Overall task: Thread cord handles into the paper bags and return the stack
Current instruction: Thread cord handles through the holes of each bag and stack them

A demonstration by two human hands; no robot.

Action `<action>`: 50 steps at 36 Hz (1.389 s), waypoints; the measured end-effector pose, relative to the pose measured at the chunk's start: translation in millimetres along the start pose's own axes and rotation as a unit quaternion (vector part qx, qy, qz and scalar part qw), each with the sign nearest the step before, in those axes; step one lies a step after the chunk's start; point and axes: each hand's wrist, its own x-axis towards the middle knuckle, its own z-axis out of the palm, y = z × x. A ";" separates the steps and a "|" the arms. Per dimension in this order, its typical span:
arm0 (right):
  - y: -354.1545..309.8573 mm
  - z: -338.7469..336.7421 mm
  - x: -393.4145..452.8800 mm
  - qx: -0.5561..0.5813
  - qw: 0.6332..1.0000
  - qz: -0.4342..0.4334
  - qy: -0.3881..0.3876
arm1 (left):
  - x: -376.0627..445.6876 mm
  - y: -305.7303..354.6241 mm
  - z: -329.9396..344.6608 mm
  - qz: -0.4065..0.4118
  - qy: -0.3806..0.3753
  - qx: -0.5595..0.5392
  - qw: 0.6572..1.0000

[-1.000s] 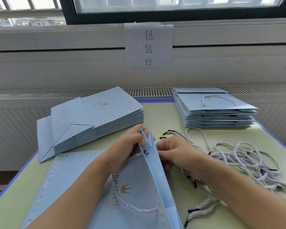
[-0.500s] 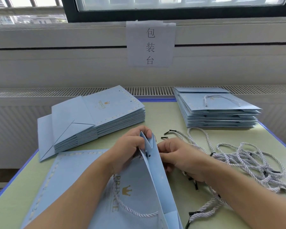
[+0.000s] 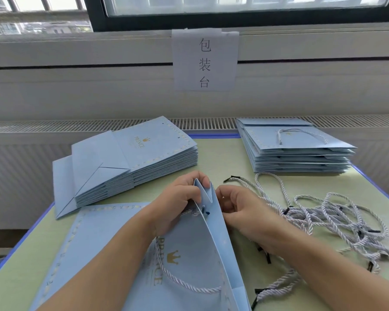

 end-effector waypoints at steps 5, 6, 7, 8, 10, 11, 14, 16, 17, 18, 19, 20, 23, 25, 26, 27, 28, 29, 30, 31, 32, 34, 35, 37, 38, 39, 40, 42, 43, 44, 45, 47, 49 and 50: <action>-1.7 1.4 0.4 0.043 0.999 0.023 0.023 | -0.7 0.3 -1.7 -0.003 -0.009 0.000 1.000; -3.0 0.3 -0.1 0.075 0.996 0.035 0.026 | -0.7 0.2 -2.1 -0.003 -0.010 -0.004 1.000; -4.7 -1.2 -0.8 0.111 0.992 0.045 0.028 | -0.7 0.2 -2.2 -0.003 -0.010 -0.007 1.000; -6.6 -2.6 -1.8 0.143 0.988 0.054 0.029 | -0.6 0.2 -2.0 -0.003 -0.008 -0.009 1.000; -11.7 -3.5 -5.0 0.170 0.983 0.061 0.027 | 0.1 0.0 -1.1 -0.003 0.004 -0.002 1.000; -13.7 -3.1 -6.9 0.167 0.984 0.061 0.028 | 0.3 -0.2 -0.6 -0.003 0.011 0.004 1.000; -16.1 -1.2 -11.7 0.088 0.994 0.039 0.049 | 0.6 -0.9 0.4 -0.001 0.026 0.022 0.999; -12.6 -0.2 -13.3 -0.065 0.995 -0.025 0.067 | -0.4 -0.6 1.3 0.000 0.033 0.028 0.999; -10.6 0.7 -13.6 -0.147 0.985 -0.055 0.070 | -0.8 -0.6 1.4 0.002 0.037 0.032 0.999; -7.7 1.4 -13.4 -0.209 0.973 -0.074 0.072 | -0.9 -0.7 1.1 0.004 0.041 0.038 0.998; -6.2 1.9 -13.4 -0.244 0.964 -0.081 0.075 | -1.0 -0.9 0.6 0.007 0.044 0.044 0.998; -5.4 2.1 -13.1 -0.256 0.960 -0.083 0.079 | -0.8 -0.8 0.2 0.010 0.045 0.048 0.998; -8.5 3.5 -11.9 -0.282 0.954 -0.071 0.069 | -0.3 -1.5 -0.6 0.013 0.051 0.054 0.997; -11.3 5.6 -11.0 -0.292 0.954 -0.055 0.051 | 0.4 -1.8 0.6 0.018 0.052 0.066 0.996; -12.0 6.8 -10.3 -0.290 0.954 -0.047 0.051 | 0.7 -2.2 0.9 0.019 0.051 0.071 0.996; -12.2 7.8 -9.5 -0.287 0.955 -0.042 0.056 | 1.0 -2.8 0.9 0.020 0.049 0.074 0.996; -12.3 8.8 -8.9 -0.285 0.956 -0.040 0.064 | 0.9 -3.1 0.7 0.019 0.048 0.075 0.996; -12.6 10.2 -8.3 -0.286 0.955 -0.042 0.072 | 0.6 -3.4 0.2 0.017 0.047 0.075 0.996; -12.0 11.4 -7.3 -0.284 0.954 -0.045 0.081 | 0.3 -3.4 -0.3 0.016 0.047 0.077 0.996; -11.1 12.0 -6.1 -0.272 0.957 -0.050 0.088 | -0.1 -3.3 -0.8 0.015 0.046 0.078 0.996; -9.4 12.1 -5.1 -0.248 0.963 -0.052 0.091 | -0.6 -2.8 -1.1 0.014 0.045 0.078 0.996; -5.9 10.3 -4.6 -0.165 0.981 -0.053 0.088 | -0.8 -2.4 -1.4 0.013 0.046 0.074 0.996; -5.1 8.4 -4.7 -0.119 0.988 -0.051 0.078 | -0.6 -2.2 -1.3 0.013 0.048 0.071 0.996; -6.9 4.8 -6.4 -0.050 0.996 -0.049 0.057 | -0.7 -1.8 -1.0 0.010 0.049 0.065 0.997; -8.0 3.5 -6.8 -0.042 0.996 -0.055 0.052 | -0.5 -1.5 -0.6 0.009 0.048 0.063 0.997; -8.7 2.5 -6.9 -0.051 0.995 -0.066 0.051 | -0.4 -1.5 -0.5 0.006 0.047 0.063 0.997; -9.4 2.4 -6.7 -0.069 0.993 -0.075 0.053 | -0.3 -1.0 -0.2 0.004 0.046 0.063 0.997; -11.8 1.5 -7.4 -0.096 0.991 -0.075 0.049 | 0.0 -1.0 -1.1 0.001 0.045 0.060 0.997; -13.1 0.2 -8.1 -0.090 0.993 -0.064 0.043 | -0.1 -1.1 -1.6 -0.001 0.044 0.058 0.997; -14.3 -1.8 -9.3 -0.070 0.996 -0.045 0.035 | -0.3 -1.0 -2.0 -0.001 0.044 0.056 0.997; -15.3 -4.0 -10.5 -0.042 0.999 -0.023 0.026 | -0.6 -0.8 -2.3 -0.001 0.045 0.056 0.997; -17.8 -9.8 -11.9 0.010 1.000 0.015 0.009 | -1.5 0.4 -2.0 0.001 0.048 0.062 0.997; -20.2 -17.5 -12.9 0.028 0.999 0.043 -0.014 | -1.8 1.0 -1.4 0.000 0.046 0.061 0.997; -22.1 -21.8 -13.5 0.017 0.998 0.057 -0.026 | -1.7 1.2 -1.2 -0.002 0.046 0.060 0.997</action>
